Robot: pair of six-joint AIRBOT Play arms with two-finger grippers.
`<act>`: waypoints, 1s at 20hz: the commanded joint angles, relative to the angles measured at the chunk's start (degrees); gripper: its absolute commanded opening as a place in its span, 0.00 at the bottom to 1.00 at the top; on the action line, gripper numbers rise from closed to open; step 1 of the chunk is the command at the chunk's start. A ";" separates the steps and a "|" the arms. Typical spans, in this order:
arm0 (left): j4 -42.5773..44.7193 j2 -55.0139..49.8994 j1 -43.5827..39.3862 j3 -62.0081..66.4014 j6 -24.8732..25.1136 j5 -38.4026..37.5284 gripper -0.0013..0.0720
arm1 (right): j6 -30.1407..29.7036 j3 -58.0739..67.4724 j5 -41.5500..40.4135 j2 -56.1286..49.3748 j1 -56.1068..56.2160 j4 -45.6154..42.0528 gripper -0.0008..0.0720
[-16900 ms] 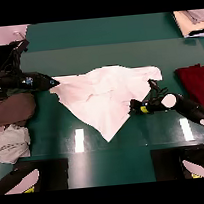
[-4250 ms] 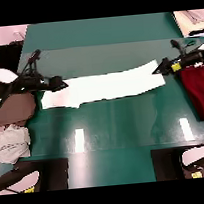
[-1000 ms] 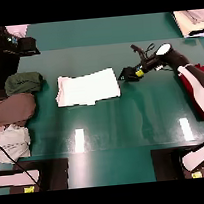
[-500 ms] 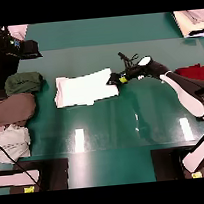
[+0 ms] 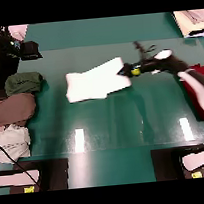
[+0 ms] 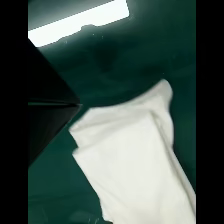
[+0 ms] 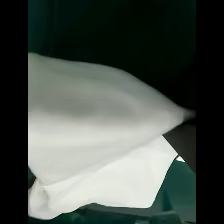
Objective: Fold the shirts.
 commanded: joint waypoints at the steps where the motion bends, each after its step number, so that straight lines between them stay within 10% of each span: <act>1: -0.44 0.00 0.02 0.00 0.04 0.00 0.05 | -0.07 -8.55 -1.84 11.30 -14.49 -3.10 0.03; 9: -3.43 0.00 0.02 0.00 -0.07 1.05 0.05 | 0.46 -14.58 -4.96 23.87 -46.45 -2.16 0.03; 20: -3.43 0.00 0.02 0.00 -0.02 0.83 0.05 | 3.02 0.83 2.38 25.90 -48.24 -3.04 0.03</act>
